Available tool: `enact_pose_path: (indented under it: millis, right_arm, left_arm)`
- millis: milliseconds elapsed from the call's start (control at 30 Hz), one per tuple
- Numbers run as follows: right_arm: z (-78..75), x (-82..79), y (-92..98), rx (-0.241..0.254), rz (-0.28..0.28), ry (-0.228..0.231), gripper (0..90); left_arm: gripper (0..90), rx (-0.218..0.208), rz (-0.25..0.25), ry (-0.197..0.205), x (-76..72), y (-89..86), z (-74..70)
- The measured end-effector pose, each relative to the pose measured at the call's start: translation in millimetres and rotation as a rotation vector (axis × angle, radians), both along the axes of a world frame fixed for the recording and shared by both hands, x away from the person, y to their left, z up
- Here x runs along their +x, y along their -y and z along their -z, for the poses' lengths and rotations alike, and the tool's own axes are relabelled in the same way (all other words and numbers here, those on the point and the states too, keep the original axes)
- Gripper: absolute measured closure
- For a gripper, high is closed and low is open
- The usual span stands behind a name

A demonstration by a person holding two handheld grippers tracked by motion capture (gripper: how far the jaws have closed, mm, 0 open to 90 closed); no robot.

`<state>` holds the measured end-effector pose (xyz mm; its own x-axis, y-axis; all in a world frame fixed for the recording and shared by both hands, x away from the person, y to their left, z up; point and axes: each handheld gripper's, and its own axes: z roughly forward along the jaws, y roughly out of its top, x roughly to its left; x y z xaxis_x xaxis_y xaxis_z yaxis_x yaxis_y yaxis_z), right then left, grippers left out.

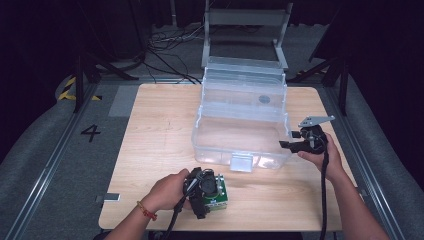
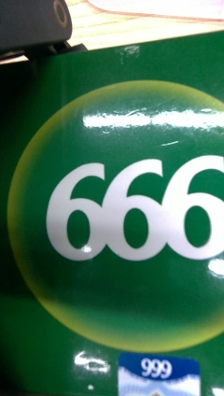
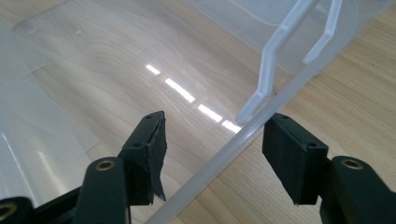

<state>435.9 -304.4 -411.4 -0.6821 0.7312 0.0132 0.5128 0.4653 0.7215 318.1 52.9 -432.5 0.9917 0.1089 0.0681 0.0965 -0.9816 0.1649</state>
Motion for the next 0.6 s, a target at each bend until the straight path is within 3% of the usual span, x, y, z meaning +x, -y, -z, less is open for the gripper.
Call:
enact_pose_path:
  millis: [333, 533, 600]
  right_arm:
    - [-1.5, -1.3, -8.7, -0.024, -0.026, -0.001, 41.2]
    - [-1.3, -2.0, -15.8, -0.012, -0.051, -0.004, 40.9]
    - [-3.8, -3.3, -15.8, -0.034, -0.04, 0.016, 39.5]
  left_arm:
    - [9.0, 0.012, 0.0, -0.004, -0.3, 1.1, 0.2]
    - [9.9, -0.006, 0.016, -0.02, 2.3, -0.5, -0.4]
    - [10.3, -0.013, 0.017, -0.023, 2.6, -1.4, -0.9]
